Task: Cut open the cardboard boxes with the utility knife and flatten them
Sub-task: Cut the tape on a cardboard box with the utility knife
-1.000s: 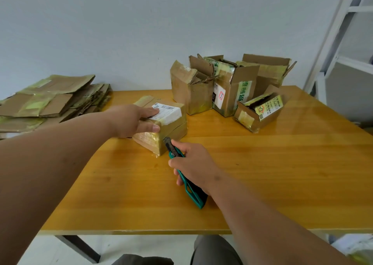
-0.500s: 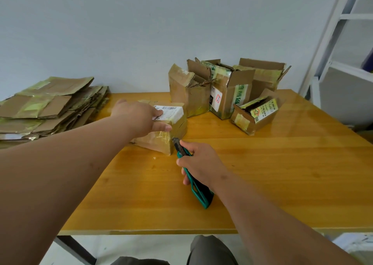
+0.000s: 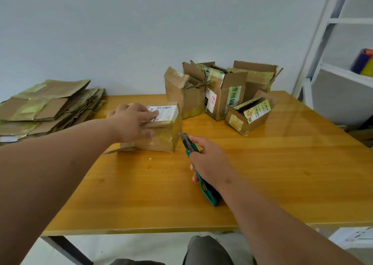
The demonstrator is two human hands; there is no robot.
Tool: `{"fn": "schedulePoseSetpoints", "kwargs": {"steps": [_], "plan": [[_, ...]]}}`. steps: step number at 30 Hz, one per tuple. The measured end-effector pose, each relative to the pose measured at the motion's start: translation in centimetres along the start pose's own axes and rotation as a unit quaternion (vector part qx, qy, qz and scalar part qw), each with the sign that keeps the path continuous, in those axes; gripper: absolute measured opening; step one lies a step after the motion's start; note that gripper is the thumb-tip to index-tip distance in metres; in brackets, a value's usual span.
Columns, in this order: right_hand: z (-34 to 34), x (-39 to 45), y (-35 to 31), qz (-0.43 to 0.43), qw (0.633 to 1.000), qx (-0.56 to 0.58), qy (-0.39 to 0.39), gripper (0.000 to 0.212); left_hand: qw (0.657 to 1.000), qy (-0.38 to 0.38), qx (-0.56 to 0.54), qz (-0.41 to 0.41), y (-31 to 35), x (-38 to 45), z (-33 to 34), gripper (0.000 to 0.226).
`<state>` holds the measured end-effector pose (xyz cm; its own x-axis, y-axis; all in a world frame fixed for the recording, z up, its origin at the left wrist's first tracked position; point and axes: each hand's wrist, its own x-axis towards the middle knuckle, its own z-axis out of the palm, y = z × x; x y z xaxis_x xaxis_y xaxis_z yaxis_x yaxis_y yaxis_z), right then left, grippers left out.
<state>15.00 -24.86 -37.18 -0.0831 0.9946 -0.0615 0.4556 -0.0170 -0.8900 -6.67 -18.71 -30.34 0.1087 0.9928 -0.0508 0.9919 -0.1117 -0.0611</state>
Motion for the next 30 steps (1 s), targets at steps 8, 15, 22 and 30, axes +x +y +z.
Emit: {"fn": "schedulePoseSetpoints", "kwargs": {"steps": [8, 15, 22, 30], "plan": [[-0.2, 0.0, -0.9, -0.131, 0.975, -0.152, 0.1, 0.054, 0.995, 0.079, 0.008, 0.057, -0.5, 0.3, -0.6, 0.055], [0.0, 0.4, -1.1, -0.202, 0.941, -0.21, 0.172, 0.056, 0.993, 0.072, -0.037, 0.081, 0.7, 1.8, -2.2, 0.045], [-0.2, 1.3, -1.1, -0.184, 0.943, -0.217, 0.175, 0.06, 0.996, 0.025, -0.053, 0.064, 1.2, 2.5, -2.4, 0.037], [0.2, 1.6, -1.4, -0.196, 0.942, -0.2, 0.184, 0.059, 0.998, -0.031, -0.007, 0.056, 2.1, 1.8, -2.9, 0.048]]}}
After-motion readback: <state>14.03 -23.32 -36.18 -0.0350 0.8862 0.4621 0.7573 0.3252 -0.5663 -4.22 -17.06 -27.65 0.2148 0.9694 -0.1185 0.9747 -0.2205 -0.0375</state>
